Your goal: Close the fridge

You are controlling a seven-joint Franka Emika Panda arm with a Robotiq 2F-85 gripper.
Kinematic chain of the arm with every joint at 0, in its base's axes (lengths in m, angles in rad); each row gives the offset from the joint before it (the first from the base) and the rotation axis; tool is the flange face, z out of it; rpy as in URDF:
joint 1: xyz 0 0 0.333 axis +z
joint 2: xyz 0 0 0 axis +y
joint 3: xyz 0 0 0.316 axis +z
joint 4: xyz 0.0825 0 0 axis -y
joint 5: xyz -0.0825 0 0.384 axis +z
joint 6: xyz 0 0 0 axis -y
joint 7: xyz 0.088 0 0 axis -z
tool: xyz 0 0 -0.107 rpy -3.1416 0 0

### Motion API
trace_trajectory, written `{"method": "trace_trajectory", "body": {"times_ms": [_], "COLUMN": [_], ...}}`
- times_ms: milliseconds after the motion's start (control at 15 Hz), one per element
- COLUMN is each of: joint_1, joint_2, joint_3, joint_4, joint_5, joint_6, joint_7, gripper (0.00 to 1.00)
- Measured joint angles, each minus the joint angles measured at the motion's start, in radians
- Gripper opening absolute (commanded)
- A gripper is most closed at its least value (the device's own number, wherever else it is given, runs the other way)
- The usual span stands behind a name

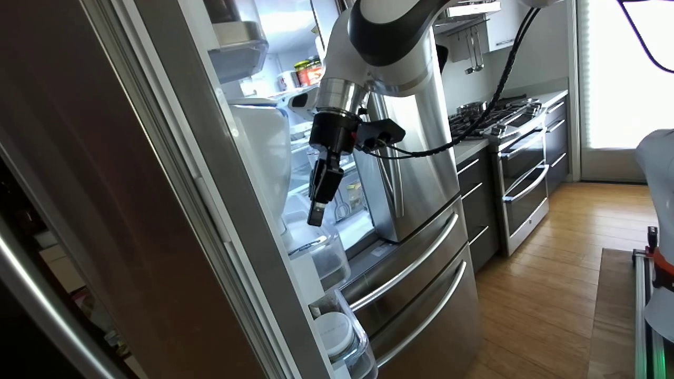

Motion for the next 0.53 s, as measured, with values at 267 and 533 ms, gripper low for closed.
{"method": "trace_trajectory", "body": {"times_ms": [267,533], "joint_1": [-0.017,-0.035], "joint_2": [0.001,-0.007], "joint_3": [0.006,0.007], "joint_4": [0.019,0.026], "joint_5": [-0.009,-0.03], "joint_6": [-0.062,-0.135], "joint_7": [0.0,0.004], "gripper": [0.0,0.0]}}
